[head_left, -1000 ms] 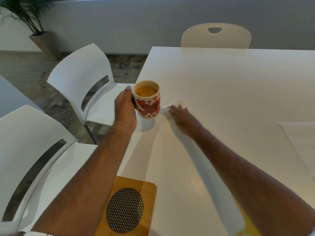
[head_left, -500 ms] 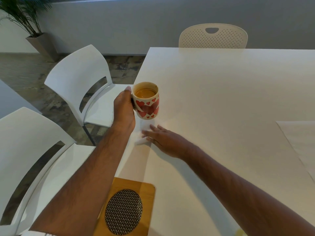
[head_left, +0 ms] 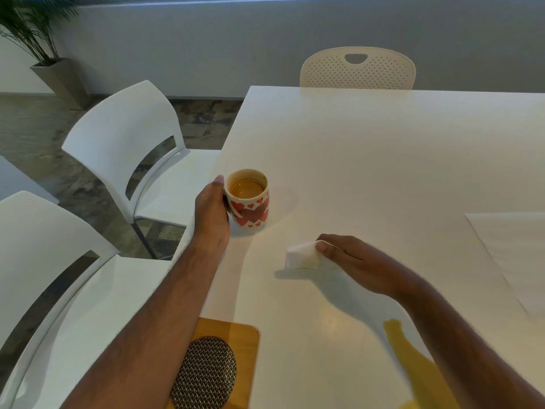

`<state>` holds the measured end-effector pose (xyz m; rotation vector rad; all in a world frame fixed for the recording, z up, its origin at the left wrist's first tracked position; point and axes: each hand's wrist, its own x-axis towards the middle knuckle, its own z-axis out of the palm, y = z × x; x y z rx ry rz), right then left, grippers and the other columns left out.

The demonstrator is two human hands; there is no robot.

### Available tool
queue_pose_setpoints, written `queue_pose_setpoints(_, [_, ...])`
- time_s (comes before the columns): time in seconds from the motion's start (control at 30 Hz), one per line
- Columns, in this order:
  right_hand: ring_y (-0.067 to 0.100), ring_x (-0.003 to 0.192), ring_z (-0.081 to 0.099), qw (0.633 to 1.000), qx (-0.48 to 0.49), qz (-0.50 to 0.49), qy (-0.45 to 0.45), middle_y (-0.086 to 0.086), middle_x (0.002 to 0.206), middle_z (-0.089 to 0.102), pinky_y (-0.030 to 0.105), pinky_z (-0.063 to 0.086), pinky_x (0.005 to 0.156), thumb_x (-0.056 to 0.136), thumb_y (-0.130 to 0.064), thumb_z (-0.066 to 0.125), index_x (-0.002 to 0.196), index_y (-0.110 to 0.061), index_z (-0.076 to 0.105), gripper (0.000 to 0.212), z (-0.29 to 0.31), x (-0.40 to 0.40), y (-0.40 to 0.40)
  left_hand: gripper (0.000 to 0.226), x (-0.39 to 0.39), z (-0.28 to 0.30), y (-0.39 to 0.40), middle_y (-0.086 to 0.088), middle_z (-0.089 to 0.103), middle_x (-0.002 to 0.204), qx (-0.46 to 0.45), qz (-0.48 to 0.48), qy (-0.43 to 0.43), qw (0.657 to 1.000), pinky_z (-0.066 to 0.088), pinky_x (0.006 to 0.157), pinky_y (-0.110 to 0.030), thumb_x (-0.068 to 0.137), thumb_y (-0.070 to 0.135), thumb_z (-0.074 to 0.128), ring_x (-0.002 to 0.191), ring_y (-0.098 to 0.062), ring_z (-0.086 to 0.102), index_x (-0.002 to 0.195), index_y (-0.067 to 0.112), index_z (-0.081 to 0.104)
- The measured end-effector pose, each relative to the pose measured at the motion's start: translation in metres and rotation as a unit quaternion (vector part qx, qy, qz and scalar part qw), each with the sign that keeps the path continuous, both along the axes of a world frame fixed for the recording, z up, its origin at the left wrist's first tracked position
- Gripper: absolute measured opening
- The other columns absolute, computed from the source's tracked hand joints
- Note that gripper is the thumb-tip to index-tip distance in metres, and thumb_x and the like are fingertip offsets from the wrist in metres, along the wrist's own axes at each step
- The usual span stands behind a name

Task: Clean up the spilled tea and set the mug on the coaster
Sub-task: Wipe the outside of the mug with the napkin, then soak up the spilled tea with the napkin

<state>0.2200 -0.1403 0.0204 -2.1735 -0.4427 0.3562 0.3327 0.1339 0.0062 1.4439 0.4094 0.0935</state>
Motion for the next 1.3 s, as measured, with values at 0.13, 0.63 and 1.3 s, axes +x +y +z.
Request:
queue_pose_setpoints(0.13, [0.010,0.070,0.048,0.995,0.082,-0.059,-0.009,-0.009,0.076,0.052,0.036,0.038,0.066,0.113,-0.039,0.037,0.084,-0.014,0.054,0.042,0.001,-0.007,-0.015,0.027,0.000,-0.007,0.000,0.007,0.078,0.097,0.000,-0.005,0.013,1.000,0.057,0.086,-0.039,0.106,0.052,0.051,0.104,-0.020,0.072,0.099,0.034,0.070])
queue_pose_setpoints(0.63, [0.027,0.089,0.064,0.946,0.234,-0.224,-0.020,0.018,0.096,0.066,0.048,0.053,0.074,0.111,-0.043,0.044,0.109,-0.010,0.069,0.041,-0.003,0.001,-0.061,0.033,0.003,-0.020,-0.001,0.000,0.077,0.111,-0.017,-0.020,0.027,0.999,0.060,0.089,-0.046,0.103,0.055,0.050,0.109,-0.023,0.072,0.112,0.032,0.071])
queue_pose_setpoints(1.3, [0.031,0.109,0.074,0.871,0.313,-0.372,0.070,0.013,0.117,0.076,0.044,0.062,0.091,0.101,-0.019,0.064,0.125,-0.009,0.067,0.027,-0.013,-0.050,-0.134,0.058,-0.024,-0.005,0.000,-0.004,0.046,0.155,0.184,0.014,0.024,0.982,0.043,0.109,-0.046,0.104,0.068,0.028,0.136,-0.025,0.050,0.146,0.029,0.036])
